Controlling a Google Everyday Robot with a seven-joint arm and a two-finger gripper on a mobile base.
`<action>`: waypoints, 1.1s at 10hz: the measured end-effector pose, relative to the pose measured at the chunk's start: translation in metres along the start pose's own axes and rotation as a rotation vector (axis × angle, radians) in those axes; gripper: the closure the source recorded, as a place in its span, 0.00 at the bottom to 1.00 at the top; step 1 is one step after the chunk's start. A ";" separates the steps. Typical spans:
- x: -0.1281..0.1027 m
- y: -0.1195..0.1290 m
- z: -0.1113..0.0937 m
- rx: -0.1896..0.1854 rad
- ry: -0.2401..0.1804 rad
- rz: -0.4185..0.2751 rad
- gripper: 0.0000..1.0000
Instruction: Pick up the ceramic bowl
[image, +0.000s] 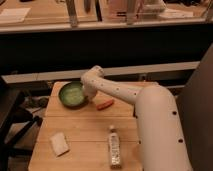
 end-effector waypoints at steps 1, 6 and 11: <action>-0.001 -0.001 0.000 -0.001 0.002 -0.001 0.83; -0.001 -0.003 -0.011 -0.003 0.023 -0.010 0.97; -0.004 -0.001 -0.023 -0.001 0.049 -0.021 0.97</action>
